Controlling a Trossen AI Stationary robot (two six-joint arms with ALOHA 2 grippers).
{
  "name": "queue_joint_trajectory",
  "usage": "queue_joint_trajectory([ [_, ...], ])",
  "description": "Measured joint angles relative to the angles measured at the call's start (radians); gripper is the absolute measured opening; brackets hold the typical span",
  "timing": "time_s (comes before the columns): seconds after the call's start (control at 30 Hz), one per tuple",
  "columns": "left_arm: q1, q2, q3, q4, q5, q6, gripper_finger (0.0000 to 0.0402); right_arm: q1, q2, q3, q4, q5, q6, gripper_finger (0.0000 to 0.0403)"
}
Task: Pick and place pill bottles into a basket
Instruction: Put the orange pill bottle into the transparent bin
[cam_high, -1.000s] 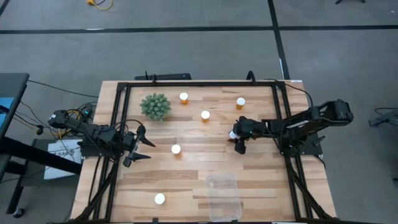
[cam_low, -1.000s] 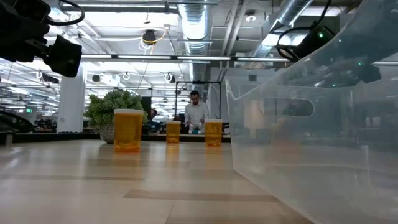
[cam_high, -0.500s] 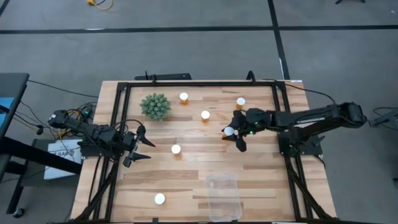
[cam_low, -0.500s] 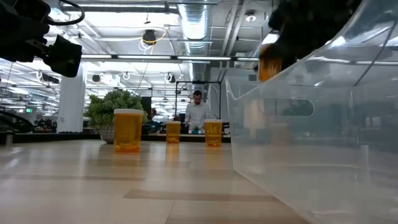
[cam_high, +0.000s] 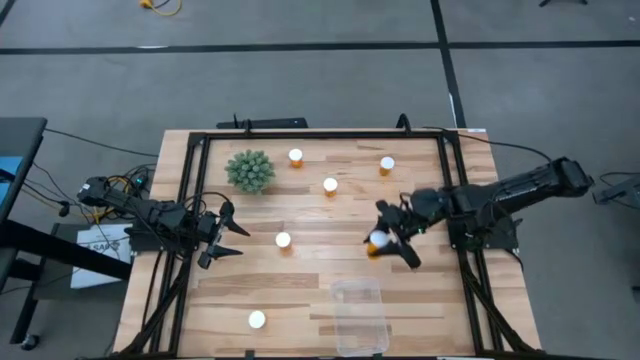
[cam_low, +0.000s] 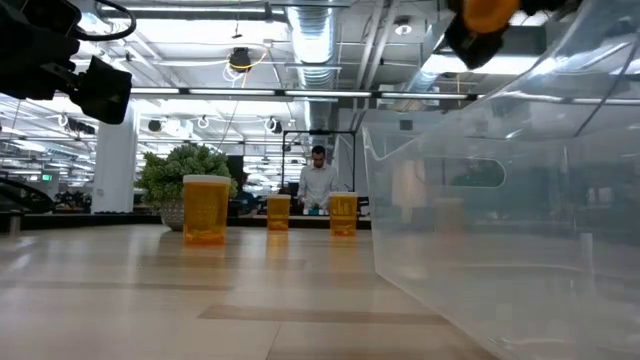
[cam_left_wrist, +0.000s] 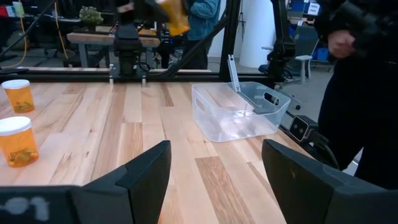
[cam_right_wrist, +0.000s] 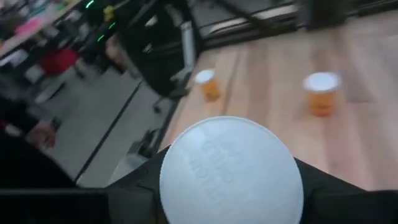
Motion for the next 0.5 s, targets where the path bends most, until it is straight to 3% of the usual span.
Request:
queue_joint_trajectory([
  [0.27,0.0,0.0,0.0,0.0,0.0,0.0,0.0242,0.153,0.01,-0.01,-0.004,-0.018,-0.102,0.0169],
  [0.5,0.0,0.0,0.0,0.0,0.0,0.0,0.0242,0.281,0.058,-0.021,0.045,0.054,-0.147,0.0177],
])
